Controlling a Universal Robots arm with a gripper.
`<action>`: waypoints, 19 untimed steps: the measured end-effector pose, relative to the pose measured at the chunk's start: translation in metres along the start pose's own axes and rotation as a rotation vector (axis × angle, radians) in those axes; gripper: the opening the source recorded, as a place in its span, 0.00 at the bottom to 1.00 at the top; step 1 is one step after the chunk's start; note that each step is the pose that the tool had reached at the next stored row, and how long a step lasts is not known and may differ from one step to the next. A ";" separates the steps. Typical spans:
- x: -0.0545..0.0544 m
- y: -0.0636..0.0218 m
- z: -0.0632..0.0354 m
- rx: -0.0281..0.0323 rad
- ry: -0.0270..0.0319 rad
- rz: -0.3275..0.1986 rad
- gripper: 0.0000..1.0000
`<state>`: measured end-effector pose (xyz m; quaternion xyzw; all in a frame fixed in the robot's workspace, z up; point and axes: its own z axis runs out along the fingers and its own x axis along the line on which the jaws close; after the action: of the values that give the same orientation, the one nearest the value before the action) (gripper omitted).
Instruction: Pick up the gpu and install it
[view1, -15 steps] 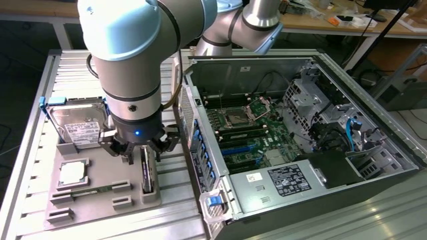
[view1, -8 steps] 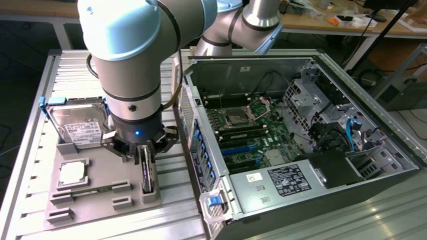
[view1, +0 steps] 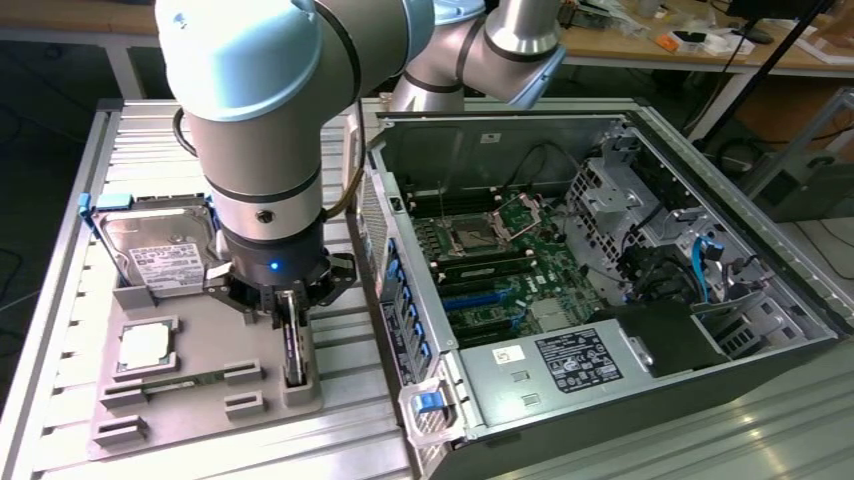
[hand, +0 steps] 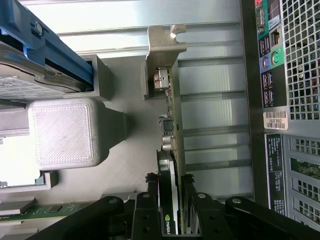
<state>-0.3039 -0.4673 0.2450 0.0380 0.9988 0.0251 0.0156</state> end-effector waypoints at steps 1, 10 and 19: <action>0.000 0.0000 0.0000 0.0000 0.0000 0.000 0.32; 0.000 0.0000 0.0000 0.0000 0.0000 0.000 0.27; 0.000 0.0000 0.0000 -0.0001 -0.0001 0.000 0.27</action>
<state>-0.3039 -0.4672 0.2450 0.0380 0.9988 0.0251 0.0157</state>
